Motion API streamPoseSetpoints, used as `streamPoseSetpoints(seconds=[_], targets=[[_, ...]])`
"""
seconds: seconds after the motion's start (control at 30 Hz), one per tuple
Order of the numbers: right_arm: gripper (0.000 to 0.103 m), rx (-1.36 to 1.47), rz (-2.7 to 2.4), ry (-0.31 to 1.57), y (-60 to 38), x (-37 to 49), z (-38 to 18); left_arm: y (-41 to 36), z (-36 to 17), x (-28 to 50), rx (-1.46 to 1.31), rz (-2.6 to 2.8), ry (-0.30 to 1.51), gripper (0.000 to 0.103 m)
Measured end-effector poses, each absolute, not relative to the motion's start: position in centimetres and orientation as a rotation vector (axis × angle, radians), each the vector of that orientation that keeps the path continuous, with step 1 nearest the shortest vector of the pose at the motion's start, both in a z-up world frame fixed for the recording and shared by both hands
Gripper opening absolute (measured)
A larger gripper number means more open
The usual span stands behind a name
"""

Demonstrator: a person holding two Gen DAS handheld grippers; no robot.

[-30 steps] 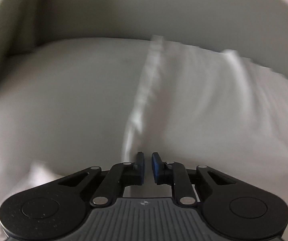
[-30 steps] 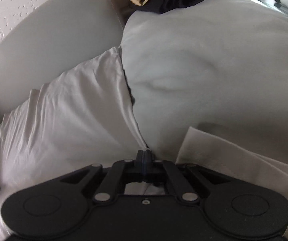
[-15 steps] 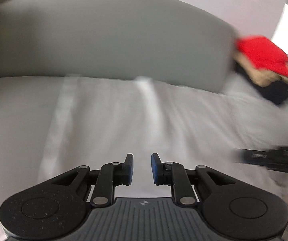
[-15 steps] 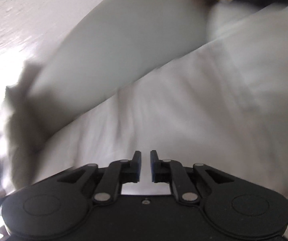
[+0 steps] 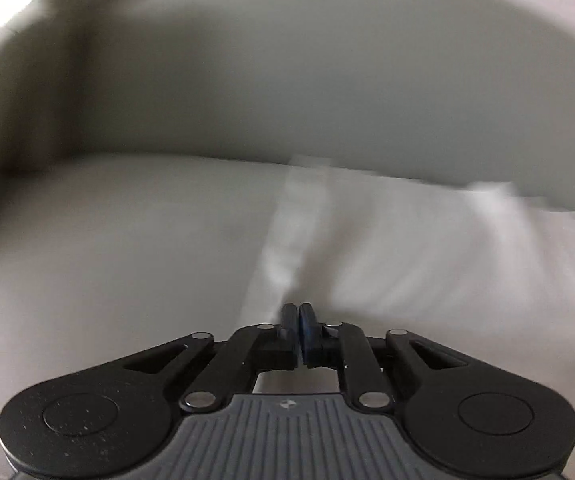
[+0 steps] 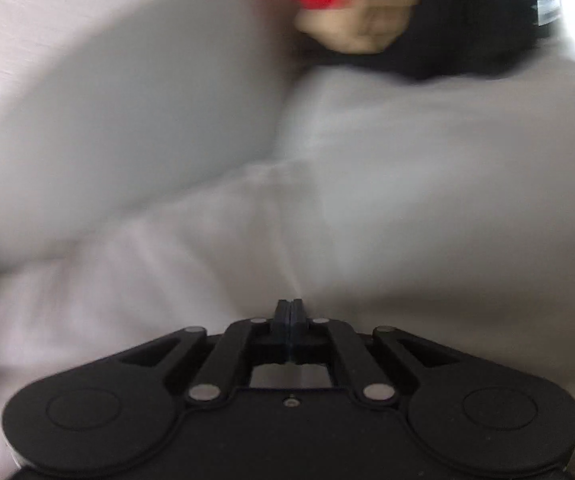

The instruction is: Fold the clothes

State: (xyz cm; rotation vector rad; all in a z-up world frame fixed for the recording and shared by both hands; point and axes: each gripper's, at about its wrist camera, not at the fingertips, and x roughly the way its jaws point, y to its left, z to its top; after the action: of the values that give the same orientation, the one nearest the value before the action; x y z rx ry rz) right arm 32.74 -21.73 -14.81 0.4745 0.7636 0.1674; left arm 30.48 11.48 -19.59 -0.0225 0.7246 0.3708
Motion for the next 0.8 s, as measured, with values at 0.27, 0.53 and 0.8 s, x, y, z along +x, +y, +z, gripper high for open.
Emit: streamPoseSetpoints(seconds=[0.27, 0.53, 0.8], targets=[[0.006, 0.459, 0.074, 0.7, -23.1, 33.3, -13.3, 13.1, -16.9, 28.7, -0.113, 0.22, 0.721, 0.015], [0.028, 0.488, 0.016, 0.671, -25.4, 38.0, -13.4, 12.3, -15.4, 33.0, -0.089, 0.236, 0.648, 0.06], [0.027, 0.527, -0.018, 0.653, -27.7, 43.3, -13.8, 15.2, -17.4, 38.4, -0.102, 0.249, 0.743, 0.064]])
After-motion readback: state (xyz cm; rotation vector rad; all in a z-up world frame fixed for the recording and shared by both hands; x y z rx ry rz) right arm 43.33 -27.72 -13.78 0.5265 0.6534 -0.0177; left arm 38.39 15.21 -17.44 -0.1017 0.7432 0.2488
